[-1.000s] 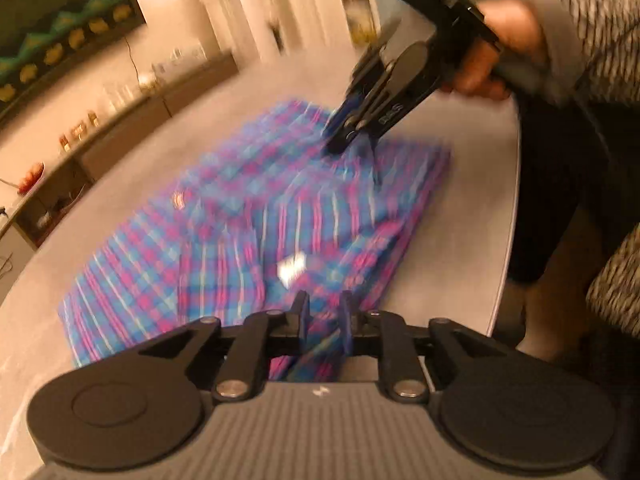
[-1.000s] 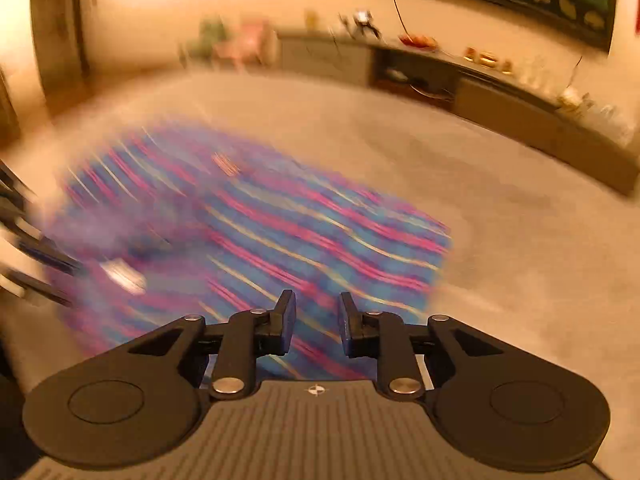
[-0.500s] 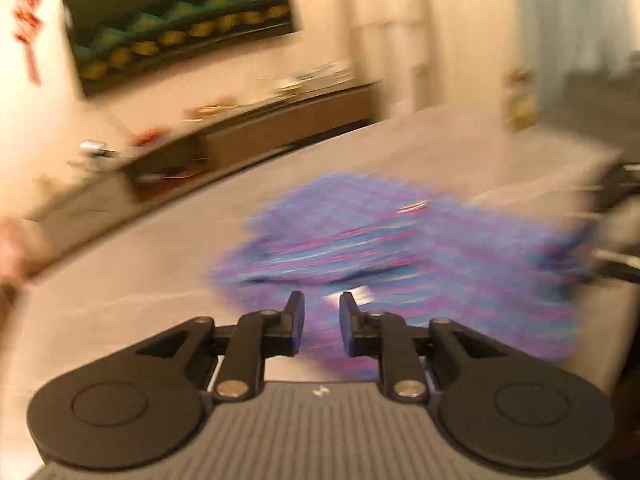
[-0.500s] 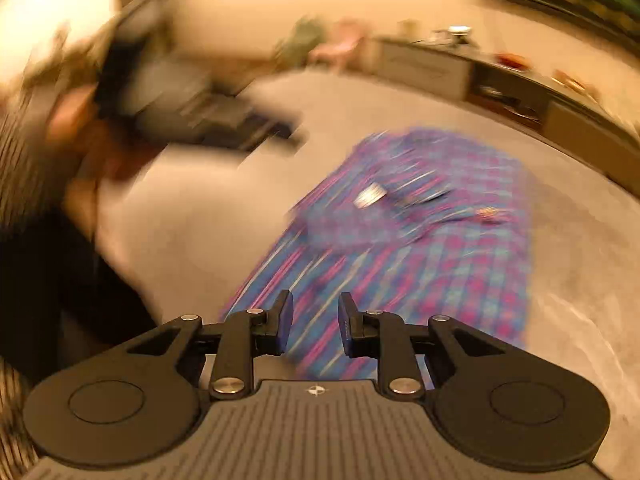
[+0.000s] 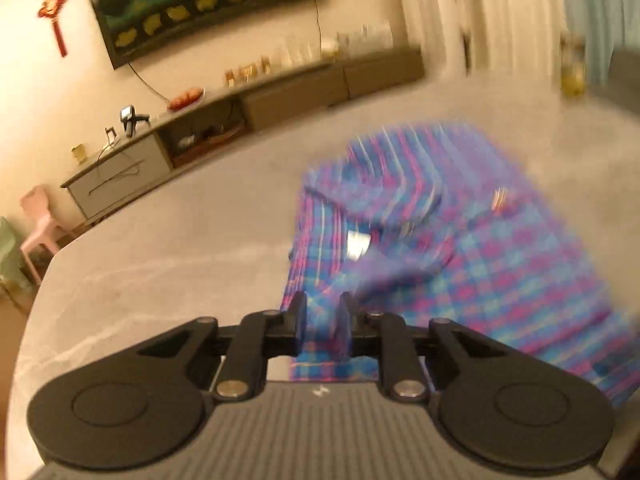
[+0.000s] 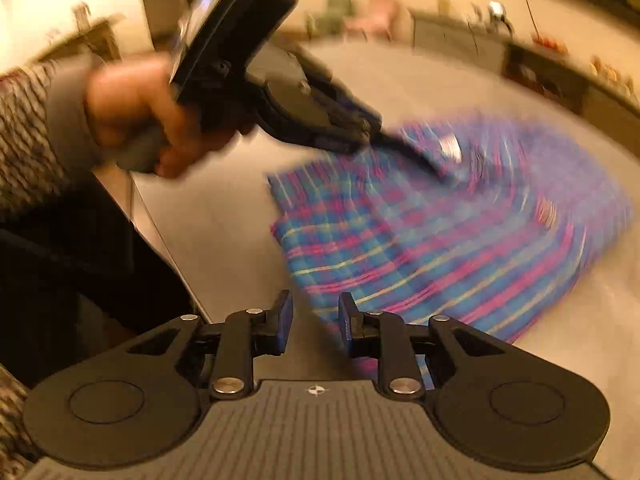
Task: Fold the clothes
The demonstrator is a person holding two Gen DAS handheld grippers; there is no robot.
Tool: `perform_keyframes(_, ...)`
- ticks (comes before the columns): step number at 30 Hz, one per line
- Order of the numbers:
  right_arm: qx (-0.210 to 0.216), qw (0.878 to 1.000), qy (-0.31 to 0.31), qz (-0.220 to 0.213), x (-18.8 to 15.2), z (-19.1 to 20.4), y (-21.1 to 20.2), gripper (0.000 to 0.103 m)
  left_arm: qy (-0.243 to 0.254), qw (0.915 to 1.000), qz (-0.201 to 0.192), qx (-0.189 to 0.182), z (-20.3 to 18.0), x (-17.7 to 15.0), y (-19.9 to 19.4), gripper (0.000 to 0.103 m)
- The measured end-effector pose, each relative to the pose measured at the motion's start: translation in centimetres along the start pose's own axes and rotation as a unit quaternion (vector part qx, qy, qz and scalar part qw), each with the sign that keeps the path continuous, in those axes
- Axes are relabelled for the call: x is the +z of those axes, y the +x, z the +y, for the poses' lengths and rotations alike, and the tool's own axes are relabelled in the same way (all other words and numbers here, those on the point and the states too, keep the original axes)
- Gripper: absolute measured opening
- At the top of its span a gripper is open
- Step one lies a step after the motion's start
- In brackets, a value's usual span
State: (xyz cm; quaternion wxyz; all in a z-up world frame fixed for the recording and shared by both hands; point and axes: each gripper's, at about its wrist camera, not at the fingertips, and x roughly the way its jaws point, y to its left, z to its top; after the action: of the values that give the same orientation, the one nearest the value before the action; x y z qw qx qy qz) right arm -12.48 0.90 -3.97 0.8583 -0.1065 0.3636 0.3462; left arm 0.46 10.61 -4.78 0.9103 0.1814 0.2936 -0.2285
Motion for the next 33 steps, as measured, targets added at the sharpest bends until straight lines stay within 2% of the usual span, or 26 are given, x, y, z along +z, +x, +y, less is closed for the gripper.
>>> perform_keyframes(2,-0.025,0.999,0.016,-0.03,2.4,-3.4,-0.5,0.032,0.003,0.9984,-0.011,-0.055,-0.4,-0.3,-1.0,0.024)
perform_keyframes(3,-0.054,0.998,0.02,-0.032,3.3,-5.7,-0.1,0.032,0.013,0.9981,0.0,-0.06,-0.8,-0.7,-0.5,0.024)
perform_keyframes(6,-0.142,0.989,0.026,-0.017,4.7,-13.6,2.9,0.032,0.029,0.9979,0.045,-0.036,-1.2,-1.9,1.6,0.024)
perform_keyframes(8,-0.166,0.985,0.036,0.002,4.1,-17.9,5.2,0.032,0.018,0.9971,0.074,-0.008,0.0,-2.8,3.1,0.024)
perform_keyframes(10,-0.17,0.984,0.051,0.011,2.8,-20.7,6.8,0.032,0.01,0.9965,0.081,0.018,1.4,-3.0,3.1,0.023)
perform_keyframes(11,-0.173,0.983,0.06,0.01,2.1,-21.5,6.8,0.039,0.006,0.9958,0.083,0.038,2.1,-2.9,2.9,0.023)
perform_keyframes(12,-0.166,0.982,0.089,0.007,1.8,-22.5,6.0,0.04,-0.005,0.9956,0.08,0.048,2.9,-2.9,2.5,0.019)
perform_keyframes(13,-0.172,0.979,0.108,0.006,2.1,-23.1,5.2,0.039,-0.021,0.9963,0.071,0.043,3.7,-2.7,1.9,0.019)
perform_keyframes(14,-0.181,0.976,0.124,0.004,2.5,-23.5,4.4,0.039,-0.034,0.9975,0.055,0.03,4.0,-2.3,1.2,0.019)
perform_keyframes(16,-0.176,0.978,0.105,-0.039,4.0,-22.6,3.2,0.039,-0.033,0.9992,0.019,-0.014,3.4,-1.3,0.0,0.02)
perform_keyframes(18,-0.161,0.98,0.084,-0.08,5.6,-21.7,2.6,0.04,-0.008,0.9981,0.006,-0.061,1.7,-0.9,-0.7,0.022)
perform_keyframes(20,-0.141,0.985,0.062,-0.079,6.3,-21.4,4.3,0.041,0.022,0.9956,0.018,-0.089,0.2,-1.0,0.5,0.024)
perform_keyframes(23,-0.144,0.989,0.021,-0.025,6.3,-22.7,9.6,0.04,0.057,0.9917,0.058,-0.1,-0.9,-1.7,3.1,0.023)
perform_keyframes(26,-0.132,0.988,0.075,-0.012,5.3,-25.6,10.9,0.043,0.043,0.9938,0.066,-0.078,0.9,-1.4,4.8,0.03)
perform_keyframes(27,-0.136,0.986,0.091,0.002,5.5,-26.0,10.8,0.043,0.061,0.9954,0.066,-0.033,1.1,-1.1,5.5,0.029)
perform_keyframes(28,-0.146,0.986,0.08,0.02,5.5,-25.7,10.7,0.043,0.088,0.9937,0.065,0.025,1.3,-0.7,6.3,0.029)
perform_keyframes(30,-0.152,0.986,0.05,0.053,5.4,-24.3,10.5,0.044,0.086,0.9875,0.085,0.101,2.7,0.3,8.4,0.013)
perform_keyframes(31,-0.144,0.986,0.043,0.069,5.2,-24.0,9.5,0.044,0.062,0.9893,0.083,0.102,3.6,0.9,8.4,0.012)
perform_keyframes(32,-0.133,0.988,0.032,0.075,5.0,-23.4,8.5,0.045,0.03,0.9926,0.076,0.09,4.6,1.4,8.0,0.014)
perform_keyframes(33,-0.123,0.989,0.02,0.079,4.9,-22.7,7.5,0.045,0.022,0.9944,0.072,0.073,4.6,1.4,7.7,0.015)
